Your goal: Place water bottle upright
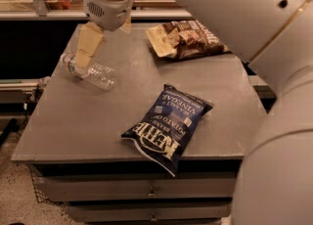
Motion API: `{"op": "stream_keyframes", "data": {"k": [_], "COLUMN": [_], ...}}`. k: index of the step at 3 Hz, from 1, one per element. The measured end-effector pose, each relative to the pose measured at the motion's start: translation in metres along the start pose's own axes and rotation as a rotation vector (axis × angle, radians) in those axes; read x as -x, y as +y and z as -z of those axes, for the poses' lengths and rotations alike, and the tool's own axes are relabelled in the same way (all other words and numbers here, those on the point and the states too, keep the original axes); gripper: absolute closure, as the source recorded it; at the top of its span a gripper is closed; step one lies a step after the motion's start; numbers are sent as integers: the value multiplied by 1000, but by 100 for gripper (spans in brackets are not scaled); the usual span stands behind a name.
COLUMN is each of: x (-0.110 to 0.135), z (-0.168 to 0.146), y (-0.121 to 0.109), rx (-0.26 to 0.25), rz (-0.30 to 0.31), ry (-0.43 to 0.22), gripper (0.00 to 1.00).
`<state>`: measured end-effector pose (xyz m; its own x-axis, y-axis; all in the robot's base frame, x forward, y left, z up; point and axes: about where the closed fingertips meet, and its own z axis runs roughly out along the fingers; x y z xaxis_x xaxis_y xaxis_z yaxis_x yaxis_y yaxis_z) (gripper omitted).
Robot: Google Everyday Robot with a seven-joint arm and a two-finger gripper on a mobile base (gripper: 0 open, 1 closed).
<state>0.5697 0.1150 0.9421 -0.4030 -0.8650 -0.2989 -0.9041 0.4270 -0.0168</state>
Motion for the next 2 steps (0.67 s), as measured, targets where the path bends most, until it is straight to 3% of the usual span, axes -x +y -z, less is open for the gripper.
{"op": "stream_keyframes", "data": {"k": [1, 2], "x": [38, 78], "z": [-14, -43], "y": [23, 33], "rx": [0, -31], "rz": [28, 68], "ry": [-58, -117], "gripper": [0, 0]}}
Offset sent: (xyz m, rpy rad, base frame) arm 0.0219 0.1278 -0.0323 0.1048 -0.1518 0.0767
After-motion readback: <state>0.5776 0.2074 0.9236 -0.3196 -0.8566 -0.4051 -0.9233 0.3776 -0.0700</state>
